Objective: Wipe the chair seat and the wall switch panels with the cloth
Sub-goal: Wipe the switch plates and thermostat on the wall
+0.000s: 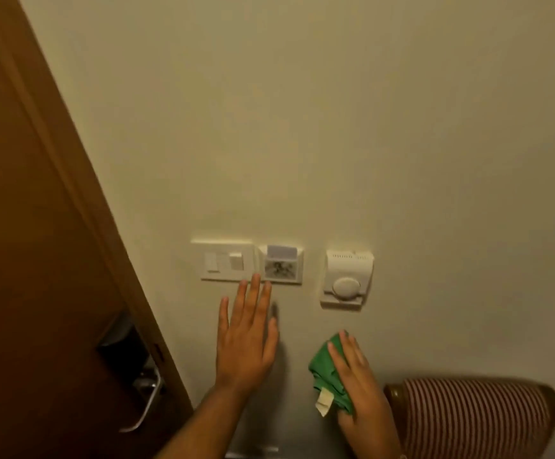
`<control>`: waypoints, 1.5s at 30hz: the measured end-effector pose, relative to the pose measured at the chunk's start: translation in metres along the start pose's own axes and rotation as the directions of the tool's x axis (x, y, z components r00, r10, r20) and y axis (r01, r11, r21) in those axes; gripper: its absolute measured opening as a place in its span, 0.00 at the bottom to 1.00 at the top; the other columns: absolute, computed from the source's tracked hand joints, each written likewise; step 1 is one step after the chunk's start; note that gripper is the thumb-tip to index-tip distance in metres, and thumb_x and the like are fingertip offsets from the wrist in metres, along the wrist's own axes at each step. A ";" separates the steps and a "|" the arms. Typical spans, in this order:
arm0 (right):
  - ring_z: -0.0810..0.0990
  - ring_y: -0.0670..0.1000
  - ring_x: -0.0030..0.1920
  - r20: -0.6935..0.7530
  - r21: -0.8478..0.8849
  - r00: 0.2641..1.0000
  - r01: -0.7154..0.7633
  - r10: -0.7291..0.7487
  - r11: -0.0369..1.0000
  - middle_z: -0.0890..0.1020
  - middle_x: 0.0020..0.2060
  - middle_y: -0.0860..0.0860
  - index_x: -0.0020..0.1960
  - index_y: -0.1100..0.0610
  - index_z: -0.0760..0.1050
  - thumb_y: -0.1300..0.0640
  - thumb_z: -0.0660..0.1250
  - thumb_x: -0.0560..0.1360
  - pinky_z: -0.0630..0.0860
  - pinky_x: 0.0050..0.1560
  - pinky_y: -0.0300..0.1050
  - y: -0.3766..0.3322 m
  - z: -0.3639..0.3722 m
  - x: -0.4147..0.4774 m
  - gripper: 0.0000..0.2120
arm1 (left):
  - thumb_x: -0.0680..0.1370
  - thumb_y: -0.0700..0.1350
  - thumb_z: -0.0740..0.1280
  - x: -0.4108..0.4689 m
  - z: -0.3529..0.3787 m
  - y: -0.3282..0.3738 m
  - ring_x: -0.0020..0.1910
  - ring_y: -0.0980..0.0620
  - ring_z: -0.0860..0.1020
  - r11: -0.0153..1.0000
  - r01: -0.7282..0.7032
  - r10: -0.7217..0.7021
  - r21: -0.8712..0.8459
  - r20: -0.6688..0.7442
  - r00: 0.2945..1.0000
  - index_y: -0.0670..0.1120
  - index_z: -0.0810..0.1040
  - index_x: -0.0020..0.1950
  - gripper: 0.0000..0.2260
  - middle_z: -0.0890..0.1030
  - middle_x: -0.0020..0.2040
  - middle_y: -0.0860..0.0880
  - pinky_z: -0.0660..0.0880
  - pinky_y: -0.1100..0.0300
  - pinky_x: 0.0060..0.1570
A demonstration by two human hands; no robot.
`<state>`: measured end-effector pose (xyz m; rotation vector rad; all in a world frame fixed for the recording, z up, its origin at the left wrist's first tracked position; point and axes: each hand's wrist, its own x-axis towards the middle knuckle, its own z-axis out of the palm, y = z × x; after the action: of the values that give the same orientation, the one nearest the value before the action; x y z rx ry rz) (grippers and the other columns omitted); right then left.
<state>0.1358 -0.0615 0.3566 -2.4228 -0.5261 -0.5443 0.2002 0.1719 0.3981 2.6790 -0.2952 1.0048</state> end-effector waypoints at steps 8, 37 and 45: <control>0.55 0.53 0.86 -0.143 0.013 0.975 0.171 -0.168 0.985 0.56 0.86 0.49 0.86 0.49 0.54 0.72 0.73 0.70 0.57 0.84 0.43 -0.056 -0.002 0.104 0.52 | 0.88 0.48 0.57 0.146 -0.054 -0.023 0.92 0.50 0.43 0.993 -0.113 0.120 0.040 -0.275 0.954 0.46 0.56 0.91 0.31 0.51 0.92 0.45 0.39 0.46 0.89; 0.51 0.54 0.87 -0.364 -0.216 0.918 0.080 -0.157 0.973 0.50 0.87 0.49 0.83 0.60 0.58 0.57 0.54 0.87 0.55 0.86 0.53 -0.016 0.110 0.127 0.25 | 0.90 0.51 0.57 0.204 -0.020 -0.059 0.90 0.49 0.36 0.956 -0.248 0.291 0.155 -0.432 0.854 0.54 0.42 0.92 0.34 0.35 0.90 0.52 0.37 0.43 0.88; 0.52 0.60 0.87 -0.409 -0.136 0.906 0.056 -0.108 0.989 0.53 0.86 0.55 0.85 0.57 0.56 0.52 0.60 0.88 0.57 0.85 0.58 -0.034 0.093 0.150 0.28 | 0.89 0.51 0.56 0.209 -0.019 -0.059 0.90 0.49 0.36 0.959 -0.244 0.283 0.144 -0.444 0.850 0.54 0.42 0.92 0.34 0.35 0.90 0.52 0.36 0.43 0.88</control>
<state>0.2685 0.0573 0.3772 -2.3046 -0.4198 -1.1271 0.3592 0.2131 0.5408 2.4030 -0.5388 1.7312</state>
